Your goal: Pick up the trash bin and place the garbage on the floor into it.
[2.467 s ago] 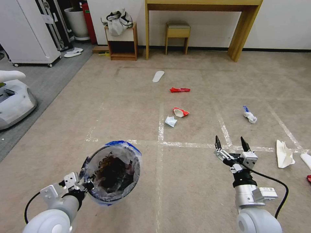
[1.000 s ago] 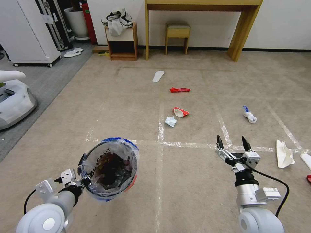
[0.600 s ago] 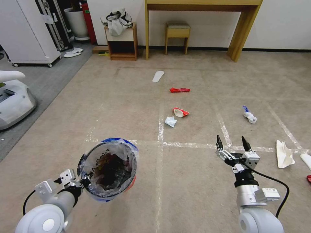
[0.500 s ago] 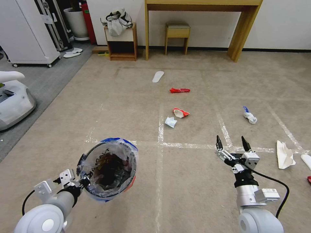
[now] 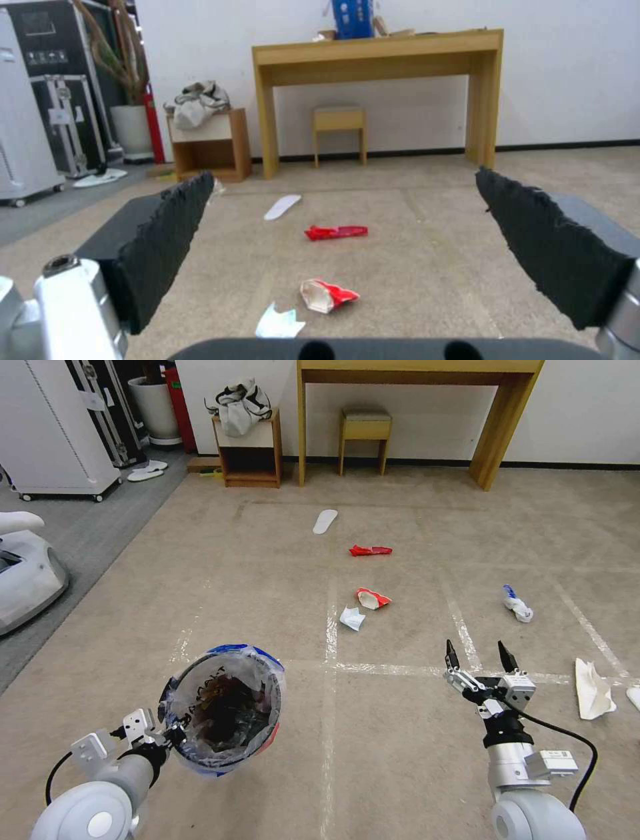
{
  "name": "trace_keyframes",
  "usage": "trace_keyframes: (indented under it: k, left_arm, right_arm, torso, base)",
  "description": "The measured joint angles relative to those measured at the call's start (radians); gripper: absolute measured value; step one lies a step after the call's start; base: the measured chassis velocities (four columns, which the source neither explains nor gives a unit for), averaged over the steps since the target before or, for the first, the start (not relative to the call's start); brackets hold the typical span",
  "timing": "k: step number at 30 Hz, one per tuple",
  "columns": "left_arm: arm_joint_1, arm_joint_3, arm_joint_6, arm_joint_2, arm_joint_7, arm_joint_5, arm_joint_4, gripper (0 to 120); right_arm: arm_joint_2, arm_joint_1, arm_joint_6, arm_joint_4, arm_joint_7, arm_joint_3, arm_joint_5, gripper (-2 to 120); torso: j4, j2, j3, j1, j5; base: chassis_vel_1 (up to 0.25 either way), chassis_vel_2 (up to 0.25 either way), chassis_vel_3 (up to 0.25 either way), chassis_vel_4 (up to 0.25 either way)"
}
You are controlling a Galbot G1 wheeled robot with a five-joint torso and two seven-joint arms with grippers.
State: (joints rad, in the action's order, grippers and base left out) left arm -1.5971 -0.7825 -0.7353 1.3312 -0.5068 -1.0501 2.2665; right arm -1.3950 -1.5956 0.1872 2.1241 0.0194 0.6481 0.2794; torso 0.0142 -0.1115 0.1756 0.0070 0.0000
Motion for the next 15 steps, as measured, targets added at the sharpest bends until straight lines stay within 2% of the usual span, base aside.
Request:
trace_keyframes:
  k: [15]
  left_arm:
    - [0.005,0.003,0.0,0.003,0.006,0.006,-0.005,0]
  right_arm:
    - [-0.012,0.001,0.005,-0.007,0.002,-0.003,-0.011,100]
  torso:
    - [0.0,0.0,0.0,0.0,-0.0001]
  base:
    - [-0.045,0.056,0.06,-0.05]
